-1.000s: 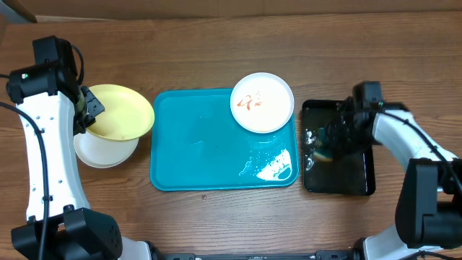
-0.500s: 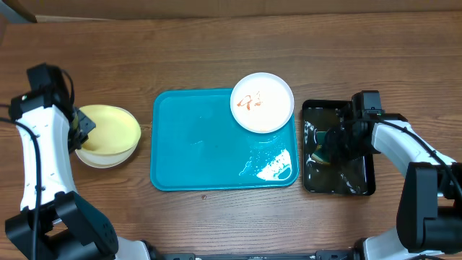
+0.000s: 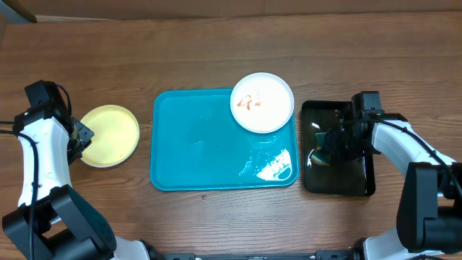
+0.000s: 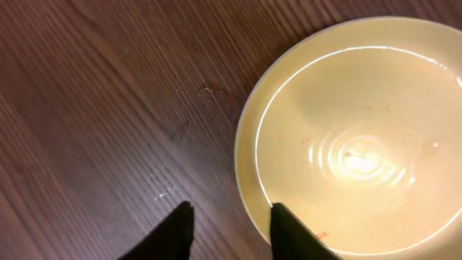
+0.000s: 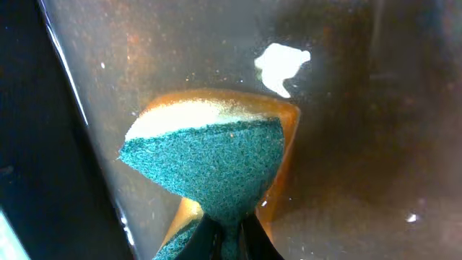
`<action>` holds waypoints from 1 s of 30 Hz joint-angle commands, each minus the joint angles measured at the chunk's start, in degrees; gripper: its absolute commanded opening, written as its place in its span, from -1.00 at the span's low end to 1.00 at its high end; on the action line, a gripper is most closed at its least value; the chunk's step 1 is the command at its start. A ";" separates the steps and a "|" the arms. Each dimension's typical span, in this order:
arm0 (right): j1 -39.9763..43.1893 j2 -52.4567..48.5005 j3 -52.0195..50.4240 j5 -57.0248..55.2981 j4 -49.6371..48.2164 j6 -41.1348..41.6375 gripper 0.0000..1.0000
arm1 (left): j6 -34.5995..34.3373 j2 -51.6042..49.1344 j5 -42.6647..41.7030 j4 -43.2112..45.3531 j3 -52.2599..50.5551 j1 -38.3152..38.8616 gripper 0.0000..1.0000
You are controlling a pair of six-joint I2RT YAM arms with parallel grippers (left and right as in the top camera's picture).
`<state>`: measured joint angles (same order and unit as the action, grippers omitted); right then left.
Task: Clean dirty plates on tray and stack at the side
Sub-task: 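Lower the yellow plate onto the white plate and release it, then move left gripper to the pink-white plate on the tray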
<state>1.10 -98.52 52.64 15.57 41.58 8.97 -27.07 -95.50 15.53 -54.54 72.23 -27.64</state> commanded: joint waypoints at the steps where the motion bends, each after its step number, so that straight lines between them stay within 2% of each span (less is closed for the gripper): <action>1: -0.35 -1.40 -2.56 -1.36 1.51 -0.02 -0.92 | 0.68 -0.28 -2.40 0.28 -0.26 -0.09 -0.18; 3: -0.35 -1.40 -2.56 -1.36 1.70 0.00 -0.92 | 1.92 -0.28 -5.07 0.42 -0.26 -0.09 -0.14; 8: -0.35 -1.40 -2.56 -1.36 2.03 0.00 -0.91 | 9.07 -0.24 -20.85 1.88 0.68 1.77 -0.12; 11: -0.35 -1.40 -2.56 -1.36 2.05 0.00 -0.91 | 14.67 -0.11 -30.75 4.02 0.79 5.44 -0.11; 14: -0.35 -1.42 -2.56 -1.36 2.19 -0.02 -0.91 | 18.58 -0.11 -36.22 6.93 0.79 11.50 -0.03; 16: -0.35 -1.40 -2.56 -1.36 2.25 -0.02 -0.91 | 20.57 -0.11 -37.73 9.73 0.79 16.15 0.06; 20: -0.35 -1.40 -2.56 -1.36 2.29 0.00 -0.91 | 20.90 -0.15 -37.59 15.61 0.79 25.31 0.38; 23: -0.35 -1.40 -2.56 -1.36 2.32 0.00 -0.91 | 20.85 -0.50 -37.31 19.61 0.79 31.41 0.47; 30: -0.35 -1.40 -2.56 -1.36 2.47 -0.02 -0.91 | 20.17 -3.87 -33.99 22.49 0.79 42.84 0.45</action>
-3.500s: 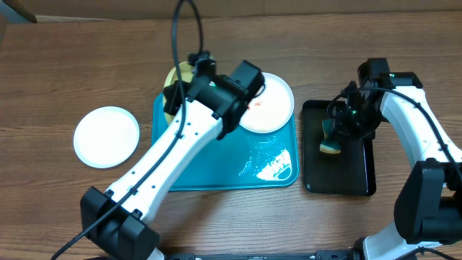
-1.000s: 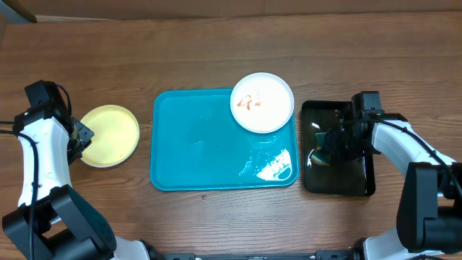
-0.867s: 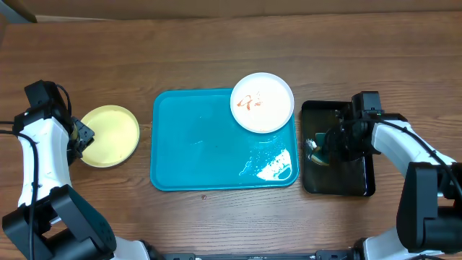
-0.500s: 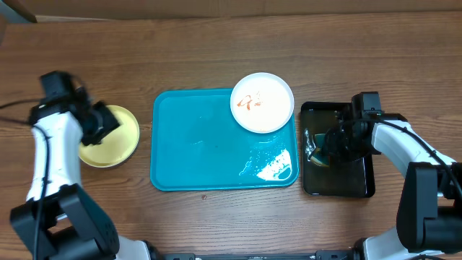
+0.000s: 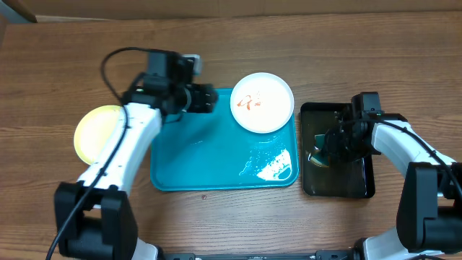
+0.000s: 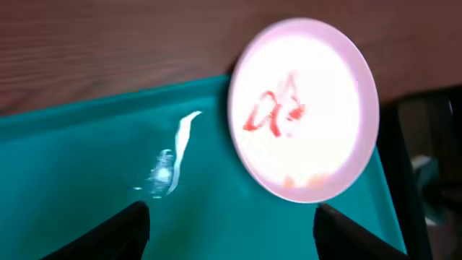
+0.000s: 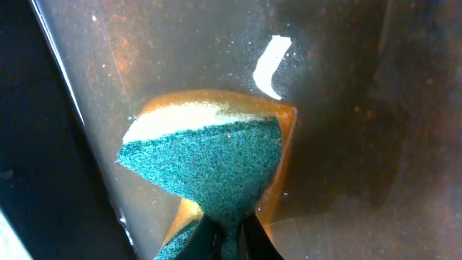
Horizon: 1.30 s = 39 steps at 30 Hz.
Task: Clean dirty plates on tray and stack at the side
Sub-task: 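Move left gripper to the pink-white plate on the tray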
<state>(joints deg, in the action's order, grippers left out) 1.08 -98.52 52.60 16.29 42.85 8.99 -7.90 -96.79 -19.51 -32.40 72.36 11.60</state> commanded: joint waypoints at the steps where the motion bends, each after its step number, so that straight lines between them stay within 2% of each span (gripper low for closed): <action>1: -0.33 -1.42 -2.51 -2.08 1.20 -0.04 -0.91 | 0.98 -3.23 1.03 0.37 0.66 4.76 0.43; 5: -0.33 -1.40 -2.51 -2.08 1.18 -0.04 -0.91 | -3.37 -6.43 1.05 1.22 0.66 9.62 0.39; 8: -0.33 -1.40 -2.51 -2.08 1.20 -0.04 -0.91 | -12.37 -9.27 1.66 2.03 0.66 12.57 0.37; 9: -0.33 -1.40 -2.51 -2.08 1.20 -0.02 -0.91 | -18.67 -10.99 2.34 2.12 0.66 14.01 0.37; 14: -0.33 -1.40 -2.51 -2.08 1.60 -0.04 -0.91 | -26.82 -14.21 4.63 2.91 0.66 16.22 0.26; 29: -0.33 -1.40 -2.51 -2.08 1.81 -0.02 -0.91 | -37.16 -14.99 11.28 2.93 0.66 17.53 0.25; 33: -0.33 -1.40 -2.51 -2.08 2.03 -0.02 -0.92 | -37.13 -15.08 14.82 3.67 0.66 18.93 0.18; 39: -0.31 -1.40 -2.51 -2.08 2.32 -0.04 -0.92 | -37.18 -15.10 17.18 4.00 0.66 19.63 -0.05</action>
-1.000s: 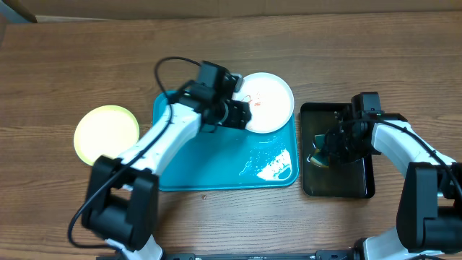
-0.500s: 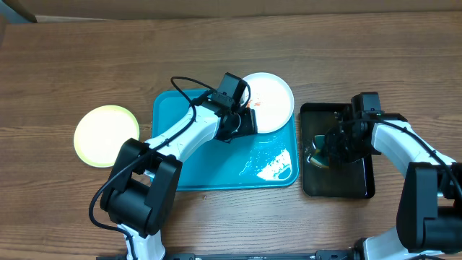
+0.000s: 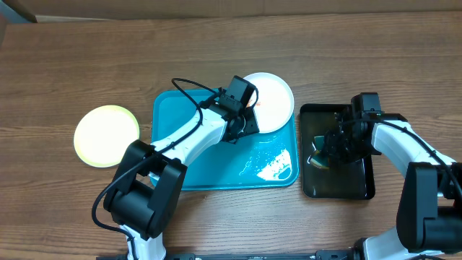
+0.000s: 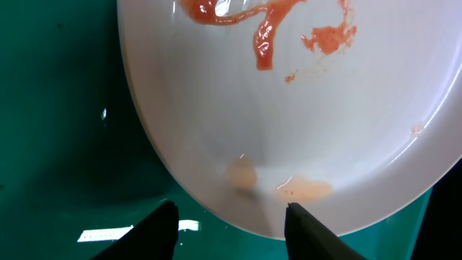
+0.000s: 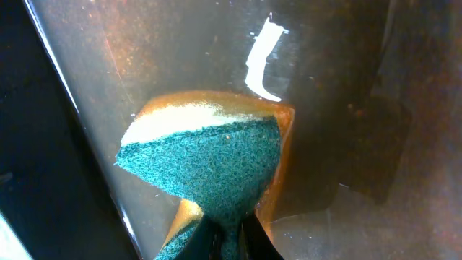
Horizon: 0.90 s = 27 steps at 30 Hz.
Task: Clean dirty plates on tray and stack at the side
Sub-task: 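Move left gripper to the pink-white plate on the tray, then grip the pink-white plate rim with left gripper and pull it toward center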
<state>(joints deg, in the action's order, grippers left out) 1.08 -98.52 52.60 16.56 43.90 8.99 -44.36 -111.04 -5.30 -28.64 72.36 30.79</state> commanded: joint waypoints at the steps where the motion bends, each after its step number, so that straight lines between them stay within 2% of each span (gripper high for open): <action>1: -0.31 -1.40 -2.51 -2.34 1.29 -0.04 -0.92 | -0.70 -1.01 2.97 0.24 0.66 0.44 -0.05; 10: -0.31 -1.40 -2.51 -2.34 1.46 -0.04 -0.92 | -0.68 -1.95 2.99 1.97 0.66 0.52 -0.03; 20: -0.31 -1.40 -2.51 -2.34 1.66 -0.04 -0.92 | -0.42 -2.03 5.60 0.85 0.44 0.52 -0.30; 24: -0.33 -1.40 -2.51 -2.34 1.64 -0.04 -0.92 | -0.44 -2.10 5.90 0.11 0.39 0.52 -0.30; 26: -0.33 -1.40 -2.51 -2.34 1.66 -0.04 -0.92 | -0.42 -2.10 5.92 0.11 0.39 0.52 -0.54; 27: -0.31 -1.40 -2.51 -2.34 1.68 -0.04 -0.92 | -0.42 -2.10 5.92 0.02 0.39 0.52 -0.60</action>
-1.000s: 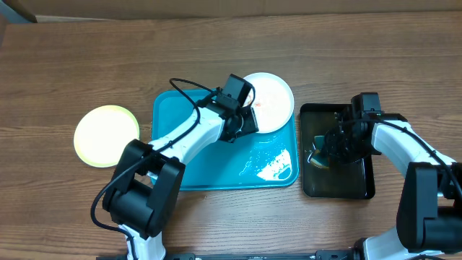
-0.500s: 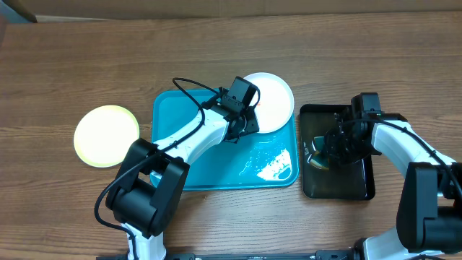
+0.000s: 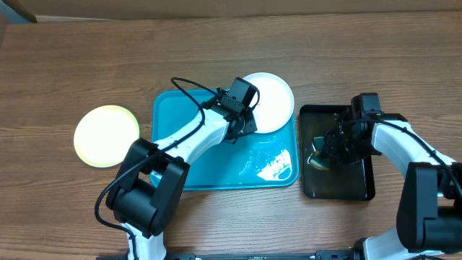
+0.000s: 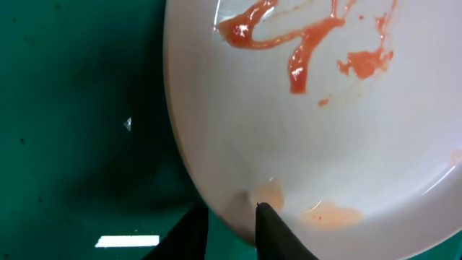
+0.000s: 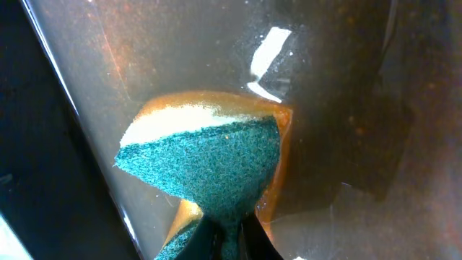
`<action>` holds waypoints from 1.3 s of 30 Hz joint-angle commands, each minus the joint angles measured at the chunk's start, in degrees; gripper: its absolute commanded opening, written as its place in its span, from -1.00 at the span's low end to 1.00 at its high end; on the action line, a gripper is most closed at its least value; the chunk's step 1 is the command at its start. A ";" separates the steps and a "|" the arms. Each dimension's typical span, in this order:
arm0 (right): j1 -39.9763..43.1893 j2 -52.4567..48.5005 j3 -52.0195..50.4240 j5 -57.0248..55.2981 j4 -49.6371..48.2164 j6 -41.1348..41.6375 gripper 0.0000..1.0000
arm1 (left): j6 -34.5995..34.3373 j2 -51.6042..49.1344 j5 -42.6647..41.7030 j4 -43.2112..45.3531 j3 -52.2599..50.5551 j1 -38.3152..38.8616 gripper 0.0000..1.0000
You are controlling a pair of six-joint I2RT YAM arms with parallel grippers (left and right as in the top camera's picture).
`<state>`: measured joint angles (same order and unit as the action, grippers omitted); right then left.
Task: Clean dirty plates on tray and stack at the side
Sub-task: 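Grip the pink-white plate rim with left gripper and pull it toward center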
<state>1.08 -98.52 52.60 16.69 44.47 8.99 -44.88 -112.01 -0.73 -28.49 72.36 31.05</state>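
Observation:
A white plate (image 3: 273, 101) smeared with red sauce (image 4: 303, 43) sits on the far right corner of the blue tray (image 3: 195, 152). My left gripper (image 3: 244, 124) is at the plate's near-left rim. In the left wrist view the white plate (image 4: 325, 130) fills the frame, and the left gripper (image 4: 231, 231) is shut on its rim, one finger on the plate and one on the tray side. My right gripper (image 3: 326, 152) is shut on a green and yellow sponge (image 5: 209, 159), held in the black basin (image 3: 357, 180).
A clean yellow plate (image 3: 107, 135) lies on the wood table left of the tray. A puddle of water (image 3: 274, 166) shines on the tray's near right corner. The basin holds murky water (image 5: 346, 108).
My left gripper's fingers have come much closer together and now pinch the white plate's rim. The plate fills the left wrist view a little more to the right. The right gripper and sponge are unchanged.
At first my left gripper stood by the yellow plate lying left of the tray. Then it was open over the tray's far edge, facing the white plate. Then it straddled the plate's rim, and now it grips it. The right gripper held the sponge in the basin throughout.

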 commanded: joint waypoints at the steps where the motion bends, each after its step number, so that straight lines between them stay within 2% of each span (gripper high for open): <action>1: -0.33 -1.40 -2.51 -2.47 1.11 -0.02 -0.92 | 0.13 -1.14 1.38 -0.26 0.39 0.26 -0.61; 4: -0.31 -1.40 -2.51 -2.47 1.31 -0.04 -0.92 | 0.44 -1.14 1.36 -1.25 0.39 0.17 -0.68; 7: -0.31 -1.40 -2.51 -2.47 1.73 -0.04 -0.92 | 3.85 -1.14 1.60 -3.87 0.39 -0.28 -0.92; 16: -0.31 -1.40 -2.51 -2.47 2.03 -0.04 -0.92 | 5.55 -1.11 13.22 -16.68 0.42 -5.27 -0.92; 19: -0.31 -1.40 -2.51 -2.47 2.14 -0.04 -0.92 | 7.13 -1.09 13.81 -17.44 0.61 -8.76 -0.92; 23: -0.33 -1.40 -2.51 -2.47 2.21 -0.04 -0.92 | 12.76 -1.03 13.18 -17.35 2.01 -13.49 -0.92; 24: -0.31 -1.40 -2.51 -2.47 2.21 -0.02 -0.92 | 15.34 -1.03 12.44 -17.35 2.80 -14.43 -0.88; 25: -0.33 -1.40 -2.51 -2.45 2.19 -0.04 -0.92 | 19.87 -1.01 10.69 -17.40 4.37 -15.52 -0.75; 27: -0.33 -1.40 -2.51 -2.47 2.16 -0.04 -0.92 | 22.73 -1.01 8.90 -17.97 5.90 -15.98 -0.58; 28: -0.33 -1.40 -2.51 -2.47 2.16 -0.04 -0.92 | 25.44 -1.03 5.46 -19.30 7.85 -16.02 -0.25; 30: -0.33 -1.40 -2.51 -2.47 2.16 -0.04 -0.92 | 25.44 -1.01 2.99 -21.22 9.05 -16.02 -0.12; 33: -0.31 -1.40 -2.51 -2.47 2.14 -0.04 -0.92 | 24.72 -1.01 -3.06 -24.90 10.67 -16.02 -0.10; 37: -0.31 -1.40 -2.51 -2.47 2.14 -0.04 -0.92 | 17.22 -1.01 -9.44 -31.91 12.28 -16.02 -0.08; 39: -0.31 -1.40 -2.51 -2.47 2.14 -0.04 -0.92 | 12.87 -1.03 -14.99 -34.49 12.24 -16.00 0.25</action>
<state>1.10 -98.52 52.60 16.58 45.30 8.97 -24.93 -112.31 -5.02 -60.53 83.24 14.63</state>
